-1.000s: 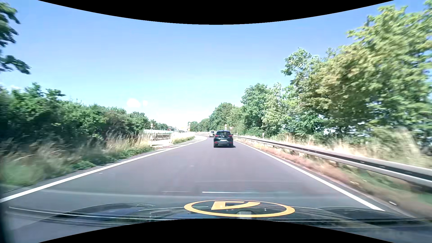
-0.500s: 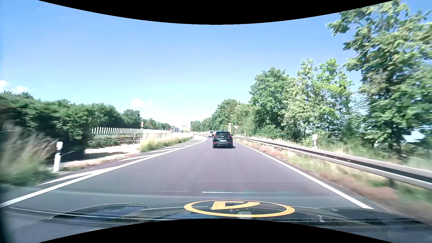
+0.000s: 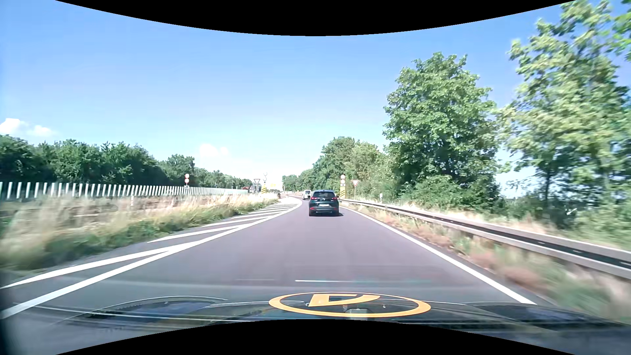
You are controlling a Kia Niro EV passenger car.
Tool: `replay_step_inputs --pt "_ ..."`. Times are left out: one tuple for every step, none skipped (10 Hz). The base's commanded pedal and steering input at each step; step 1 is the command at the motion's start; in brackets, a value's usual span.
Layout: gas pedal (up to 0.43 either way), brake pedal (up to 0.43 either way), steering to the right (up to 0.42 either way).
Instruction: Follow the waypoints while adhering to traffic rules and regulations
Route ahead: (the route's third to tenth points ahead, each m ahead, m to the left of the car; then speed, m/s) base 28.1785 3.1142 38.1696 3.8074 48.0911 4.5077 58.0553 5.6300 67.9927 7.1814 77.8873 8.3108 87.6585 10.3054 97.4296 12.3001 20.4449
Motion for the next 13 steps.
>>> replay_step_inputs --pt "0.150 0.000 -0.012" --pt "0.138 0.000 -0.012" --pt "0.138 0.000 -0.012" --pt "0.138 0.000 -0.013" --pt "0.138 0.000 -0.013" --pt "0.138 0.000 -0.014" --pt "0.138 0.000 -0.014" --pt "0.138 0.000 -0.015" --pt "0.138 0.000 -0.015" --pt "0.138 0.000 -0.017" --pt "0.138 0.000 -0.019" --pt "0.138 0.000 -0.021" --pt "0.130 0.000 -0.022"
